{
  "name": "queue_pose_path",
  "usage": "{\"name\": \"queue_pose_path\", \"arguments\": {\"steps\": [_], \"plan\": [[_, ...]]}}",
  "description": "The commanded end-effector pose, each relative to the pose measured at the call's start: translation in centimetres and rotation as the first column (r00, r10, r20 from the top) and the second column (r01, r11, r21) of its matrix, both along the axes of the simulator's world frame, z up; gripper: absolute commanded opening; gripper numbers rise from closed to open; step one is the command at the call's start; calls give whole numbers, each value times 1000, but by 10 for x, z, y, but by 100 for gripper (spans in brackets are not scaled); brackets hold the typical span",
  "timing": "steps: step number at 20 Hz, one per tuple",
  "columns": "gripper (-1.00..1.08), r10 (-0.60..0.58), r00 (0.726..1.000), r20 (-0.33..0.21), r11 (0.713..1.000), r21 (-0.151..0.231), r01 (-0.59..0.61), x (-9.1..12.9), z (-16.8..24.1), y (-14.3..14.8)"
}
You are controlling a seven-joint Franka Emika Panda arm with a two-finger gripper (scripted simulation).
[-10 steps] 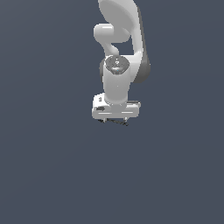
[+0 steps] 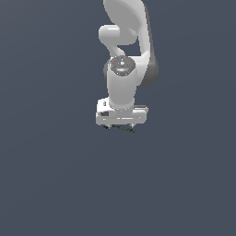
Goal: Pick up the object and move it to a goal position.
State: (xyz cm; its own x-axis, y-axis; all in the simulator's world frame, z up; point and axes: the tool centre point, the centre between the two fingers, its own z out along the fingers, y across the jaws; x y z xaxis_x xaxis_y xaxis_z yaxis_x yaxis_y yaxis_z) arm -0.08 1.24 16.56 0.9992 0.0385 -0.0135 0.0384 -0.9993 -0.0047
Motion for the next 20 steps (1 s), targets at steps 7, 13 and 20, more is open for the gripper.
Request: {"name": "queue_pose_path", "arguments": {"steps": [7,13,20], "plan": [[100,1,1000,2,1000,0,-1,1,1,0],[100,44,999,1,999,-3,-44,-2,-4,-2],[100,157,988,-1,988,-11,-157,-10,-17,-7]]}}
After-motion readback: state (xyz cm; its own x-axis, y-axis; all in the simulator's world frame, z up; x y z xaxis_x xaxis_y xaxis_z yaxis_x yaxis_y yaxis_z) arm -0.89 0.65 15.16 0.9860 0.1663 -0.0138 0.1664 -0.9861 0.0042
